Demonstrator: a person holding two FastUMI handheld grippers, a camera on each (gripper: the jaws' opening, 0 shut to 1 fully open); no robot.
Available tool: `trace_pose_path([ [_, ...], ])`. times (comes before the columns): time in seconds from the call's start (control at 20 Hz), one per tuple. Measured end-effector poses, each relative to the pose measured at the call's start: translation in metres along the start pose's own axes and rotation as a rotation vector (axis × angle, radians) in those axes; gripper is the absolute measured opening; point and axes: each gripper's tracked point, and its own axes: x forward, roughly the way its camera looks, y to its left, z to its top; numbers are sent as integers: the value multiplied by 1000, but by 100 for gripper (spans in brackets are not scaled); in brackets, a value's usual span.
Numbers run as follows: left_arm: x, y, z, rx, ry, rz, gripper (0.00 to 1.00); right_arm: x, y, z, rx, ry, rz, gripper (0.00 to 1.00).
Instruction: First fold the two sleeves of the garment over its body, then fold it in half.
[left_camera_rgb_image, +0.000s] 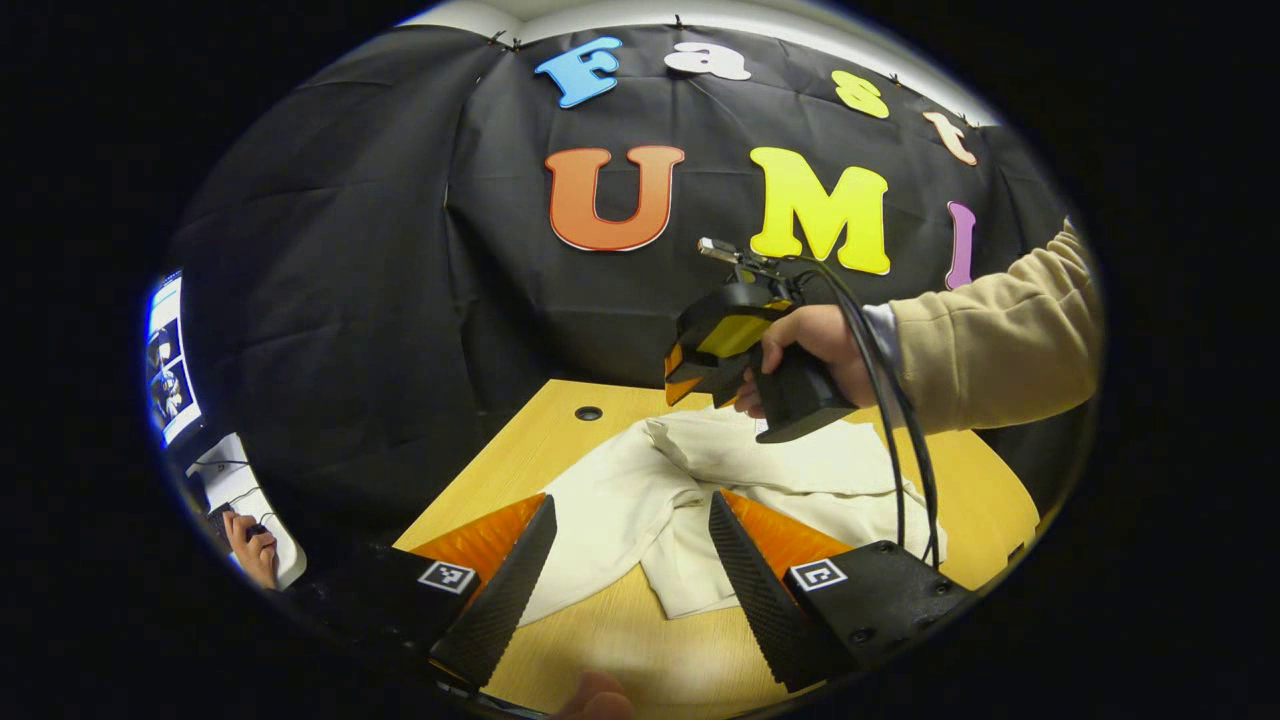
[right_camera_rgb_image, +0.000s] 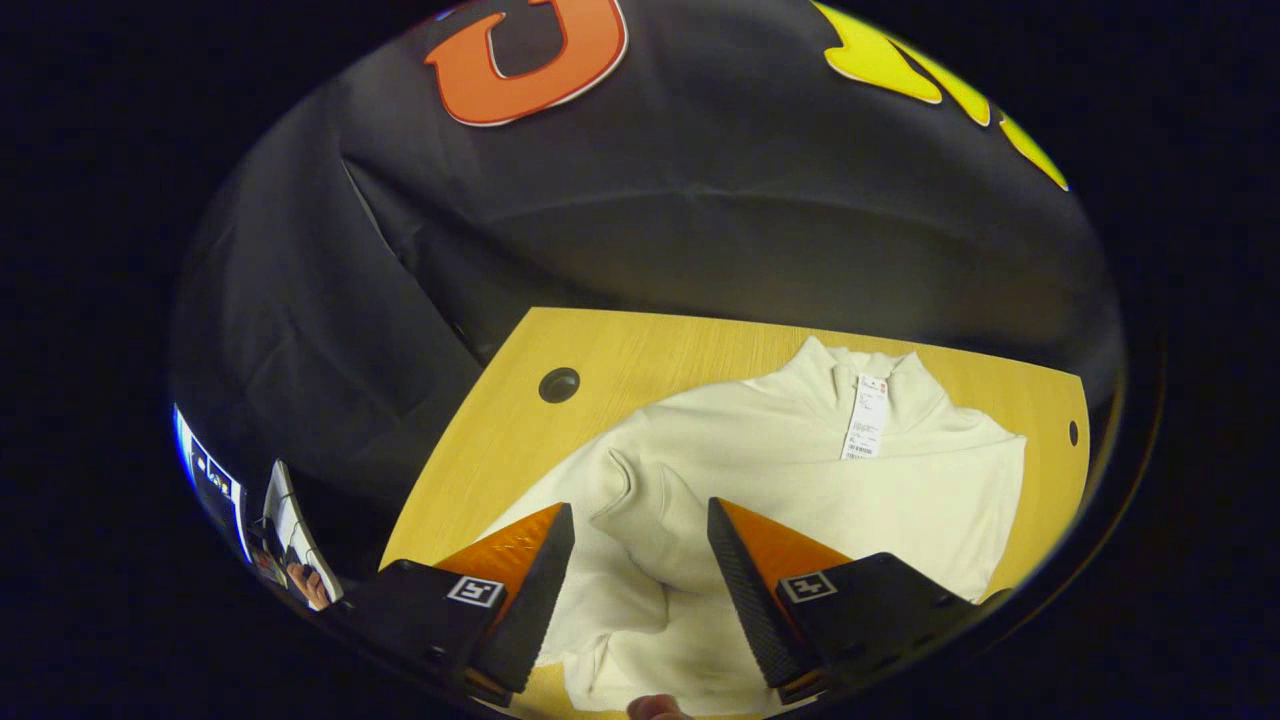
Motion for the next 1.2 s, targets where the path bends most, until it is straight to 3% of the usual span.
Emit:
trace_pose_path([
  [0.1,-1,6,-3,-7,12,35,98,-27,-14,13,-25,-45,-17,98],
  [0.15,-3,10,-4,-20,20,56,98,-42,-22,18,-24,-69,-31,94],
  [0.4,-3,57,-31,-108,65,182,98,-124,-75,31,71,-142,-25,98],
  [0.6,-3,93,-42,-129,80,282,98,-191,-140,12,84,-181,-64,94],
  [0.7,-1,118,-54,-125,93,333,98,-217,-172,-4,98,-177,-98,97],
  [0.9,2,162,-78,-123,135,438,98,-261,-191,-29,154,-166,-81,97],
  [1.2,-4,199,-139,-207,276,542,98,-327,-214,-42,103,-334,-159,93],
])
